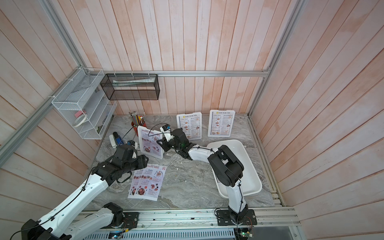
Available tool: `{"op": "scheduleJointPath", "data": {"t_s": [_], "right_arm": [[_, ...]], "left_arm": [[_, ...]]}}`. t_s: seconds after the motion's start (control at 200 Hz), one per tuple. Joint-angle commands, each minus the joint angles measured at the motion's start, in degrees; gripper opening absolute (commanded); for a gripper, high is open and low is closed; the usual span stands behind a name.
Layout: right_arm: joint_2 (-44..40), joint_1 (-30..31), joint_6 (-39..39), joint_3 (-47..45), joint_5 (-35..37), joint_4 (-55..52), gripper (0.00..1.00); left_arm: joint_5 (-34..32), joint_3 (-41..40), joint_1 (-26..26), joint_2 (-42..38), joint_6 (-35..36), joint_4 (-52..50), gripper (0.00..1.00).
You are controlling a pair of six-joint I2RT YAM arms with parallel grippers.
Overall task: Replace the menus in the menu holders
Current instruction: Move the menu holder to the center of the board.
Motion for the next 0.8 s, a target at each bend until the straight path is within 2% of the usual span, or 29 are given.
{"op": "scheduleJointPath", "data": {"t_s": [0.0,0.095,0.345,0.795], "right_arm": [[-1.4,0.5,-0.2,-1.5,0.9,0.7,0.21],[-2.5,0.5,-0.4,-2.4,1.0,0.8,0.17],[-5.9,0.5,-0.5,-4.5,1.2,-0.9,0.17],[-21.3,0.2,-3.1,-18.2,5.4,-6.7,0.17]], "left_arm": [[-1.3,-0.9,0.2,0.2,-0.2,1.6,0.62],[-1.8,-0.6,0.3,0.7,-0.7,2.2,0.62],[-4.8,0.5,0.3,-0.4,-1.5,2.2,0.62],[-5.3,4.1,-0.4,3.3,-1.2,4.0,0.62]]}}
